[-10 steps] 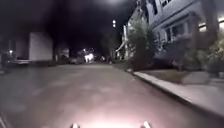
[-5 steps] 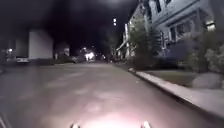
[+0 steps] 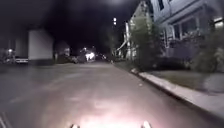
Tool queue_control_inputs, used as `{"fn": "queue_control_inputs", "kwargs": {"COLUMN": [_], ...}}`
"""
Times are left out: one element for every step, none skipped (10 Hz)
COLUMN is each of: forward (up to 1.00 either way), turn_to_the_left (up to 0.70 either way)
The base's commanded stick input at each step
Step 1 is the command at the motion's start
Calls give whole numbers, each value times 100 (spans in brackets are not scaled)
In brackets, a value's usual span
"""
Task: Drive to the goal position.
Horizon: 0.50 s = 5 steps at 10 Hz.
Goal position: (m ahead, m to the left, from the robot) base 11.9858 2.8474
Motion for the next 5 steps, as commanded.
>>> {"fn": "queue_control_inputs", "kwargs": {"forward": [70, 70, 70, 70, 70], "turn_to_the_left": [0, 0, 0, 0, 0]}}
